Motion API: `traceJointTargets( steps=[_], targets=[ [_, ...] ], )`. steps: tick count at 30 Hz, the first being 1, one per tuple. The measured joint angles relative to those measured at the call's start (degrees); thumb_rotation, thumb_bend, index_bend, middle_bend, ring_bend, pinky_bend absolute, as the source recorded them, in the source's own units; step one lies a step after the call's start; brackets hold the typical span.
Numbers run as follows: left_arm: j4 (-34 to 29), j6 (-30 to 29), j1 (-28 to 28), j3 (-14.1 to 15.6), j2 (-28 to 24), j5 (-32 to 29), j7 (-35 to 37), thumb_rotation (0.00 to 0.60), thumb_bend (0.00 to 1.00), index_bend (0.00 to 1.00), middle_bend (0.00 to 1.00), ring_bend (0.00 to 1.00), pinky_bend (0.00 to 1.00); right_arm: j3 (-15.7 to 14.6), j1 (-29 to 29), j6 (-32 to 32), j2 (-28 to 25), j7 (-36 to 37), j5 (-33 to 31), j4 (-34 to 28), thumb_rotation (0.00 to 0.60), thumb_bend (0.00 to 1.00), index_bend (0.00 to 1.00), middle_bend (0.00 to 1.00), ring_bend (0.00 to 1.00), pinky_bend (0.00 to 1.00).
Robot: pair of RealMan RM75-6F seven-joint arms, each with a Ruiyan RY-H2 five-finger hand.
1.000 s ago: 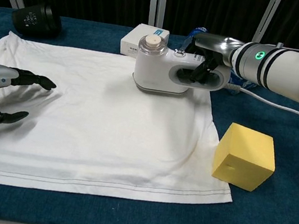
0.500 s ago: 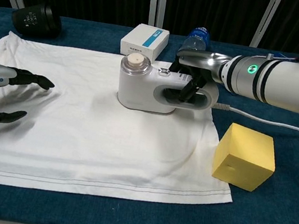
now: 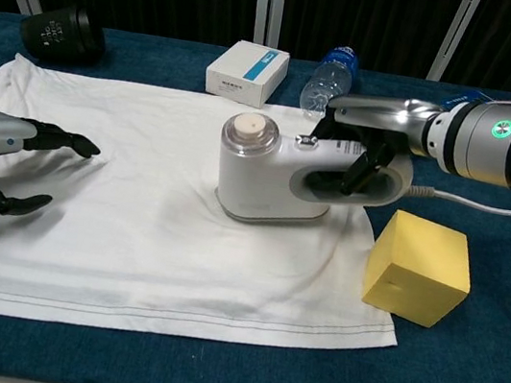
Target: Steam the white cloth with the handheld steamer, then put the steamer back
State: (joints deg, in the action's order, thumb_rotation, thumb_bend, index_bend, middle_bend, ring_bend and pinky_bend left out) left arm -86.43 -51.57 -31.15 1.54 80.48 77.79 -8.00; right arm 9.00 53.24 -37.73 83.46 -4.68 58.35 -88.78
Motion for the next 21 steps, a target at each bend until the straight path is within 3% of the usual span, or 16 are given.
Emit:
traceJointTargets(
  steps=[13,21],
  targets=[
    [-0.3,0.1,-0.3,0.0,0.1,-0.5,-1.1,0.372,0.38,0.06,0.08,0.00,0.00,3.6,2.9,2.1,8.3,3.6,-1.8,14.8,0.600,0.58,0.97,0.87,0.89,0.55],
    [-0.5,-0.1,-0.3,0.0,0.1,-0.5,-1.4,0.374,0.38,0.06,0.08,0.00,0.00,2.1,3.0,3.4,7.8,3.8,0.7,12.1,0.600,0.58,0.97,0.87,0.89,0.55]
  ],
)
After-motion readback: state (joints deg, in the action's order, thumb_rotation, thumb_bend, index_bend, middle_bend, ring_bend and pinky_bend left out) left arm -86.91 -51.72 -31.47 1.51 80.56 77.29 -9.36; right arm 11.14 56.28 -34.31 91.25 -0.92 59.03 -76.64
